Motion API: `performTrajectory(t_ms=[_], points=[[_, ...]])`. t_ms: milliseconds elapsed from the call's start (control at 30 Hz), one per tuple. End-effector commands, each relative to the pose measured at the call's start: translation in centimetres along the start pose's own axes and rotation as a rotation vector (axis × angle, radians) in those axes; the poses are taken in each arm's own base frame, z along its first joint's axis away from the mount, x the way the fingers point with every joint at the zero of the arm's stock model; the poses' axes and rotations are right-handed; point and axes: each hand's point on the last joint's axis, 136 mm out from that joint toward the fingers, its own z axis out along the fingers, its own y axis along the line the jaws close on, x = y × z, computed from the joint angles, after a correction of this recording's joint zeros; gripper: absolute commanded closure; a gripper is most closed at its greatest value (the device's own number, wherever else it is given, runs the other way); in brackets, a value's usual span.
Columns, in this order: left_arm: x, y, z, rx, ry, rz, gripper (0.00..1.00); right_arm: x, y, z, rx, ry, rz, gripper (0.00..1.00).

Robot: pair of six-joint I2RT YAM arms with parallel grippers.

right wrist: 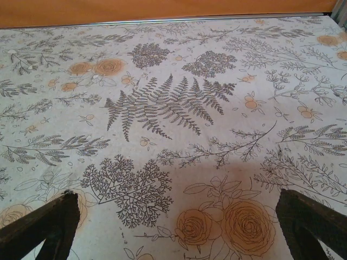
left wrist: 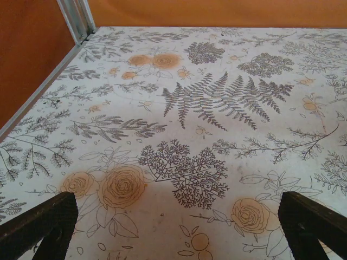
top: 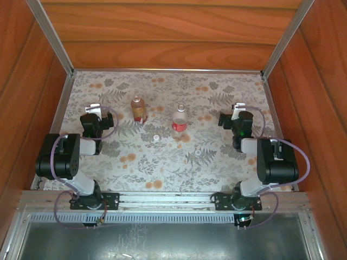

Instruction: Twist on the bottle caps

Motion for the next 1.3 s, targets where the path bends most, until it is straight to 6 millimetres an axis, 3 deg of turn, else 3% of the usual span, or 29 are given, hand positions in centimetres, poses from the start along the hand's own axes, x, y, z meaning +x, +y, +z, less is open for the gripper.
performTrajectory(t_ms=[0,1033,1267], points=[[-0.2,0.5,-0.3,-0.018,-0.003,-0.009,0.0,-0.1,-0.3,-0.4,0.004,-0.007,0.015,0.0],[-0.3,0.5,-0.4,-0.017,-0.007,-0.008,0.0,-0.1,-0.3,-0.4,0.003,-0.008,0.016,0.0],[-2.6,0.1,-2.5,0.001,-0.085,0.012,0.0,-1.4,-0.4,-1.9,0.013,-0.039,0.018,0.0]])
